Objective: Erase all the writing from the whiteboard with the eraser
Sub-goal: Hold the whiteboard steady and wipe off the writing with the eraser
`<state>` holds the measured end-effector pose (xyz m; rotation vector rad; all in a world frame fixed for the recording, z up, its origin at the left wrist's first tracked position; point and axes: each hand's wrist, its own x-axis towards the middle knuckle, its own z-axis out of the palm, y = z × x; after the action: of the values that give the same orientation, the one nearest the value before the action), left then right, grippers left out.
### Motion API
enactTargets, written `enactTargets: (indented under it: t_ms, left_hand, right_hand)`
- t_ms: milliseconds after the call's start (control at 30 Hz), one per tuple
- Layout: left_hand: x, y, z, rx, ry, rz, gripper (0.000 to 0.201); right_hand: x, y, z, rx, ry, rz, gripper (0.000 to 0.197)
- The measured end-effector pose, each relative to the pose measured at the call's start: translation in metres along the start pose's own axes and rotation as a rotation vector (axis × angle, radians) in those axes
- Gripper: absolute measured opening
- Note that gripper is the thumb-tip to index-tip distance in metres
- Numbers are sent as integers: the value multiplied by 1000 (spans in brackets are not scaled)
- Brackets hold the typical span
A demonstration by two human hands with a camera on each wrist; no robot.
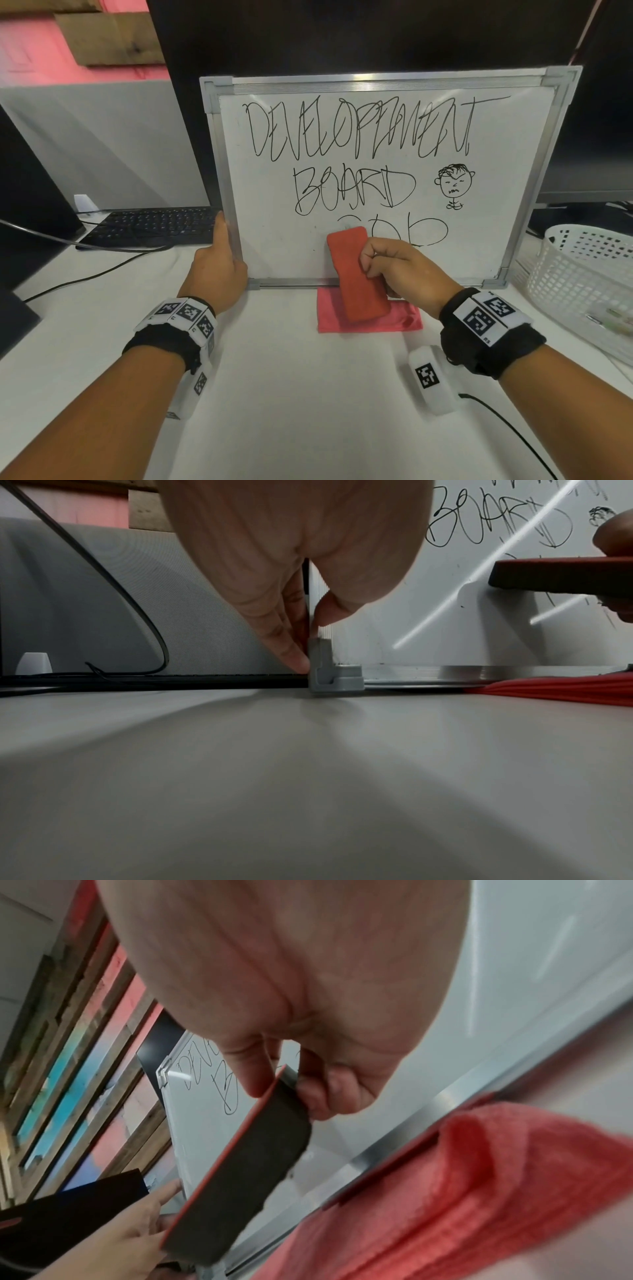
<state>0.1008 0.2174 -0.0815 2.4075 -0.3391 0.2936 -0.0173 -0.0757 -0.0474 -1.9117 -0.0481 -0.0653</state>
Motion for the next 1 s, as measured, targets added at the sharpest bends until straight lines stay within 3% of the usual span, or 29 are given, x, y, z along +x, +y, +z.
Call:
enactTargets:
  t_ms: [167,300,467,633,800,933,1000]
  left_hand:
    - [0,1,0,4,3,11,81]
    - [-1,1,0,8,1,8,82]
    - [0,0,0,20,-7,-6,83]
    - [-2,3,-2,16,-8,-4,83]
    - [-1,1,-1,32,-11,1,84]
    - [-1,1,-2,17,-13,-3,85]
    - [-1,1,-1,15,-13,0,85]
  right_hand:
    - [3,-3,1,10,101,-96,17]
    - [2,2,4,-41,18,-34,22]
    - [1,3,9,-28,129,-114,15]
    - [-1,3,4,-74,28,4,27]
    - [-2,2,4,-12,134,-90,19]
    - [-2,5,5,-64,33,-5,20]
    - [-3,6,5,-78,51,-2,24]
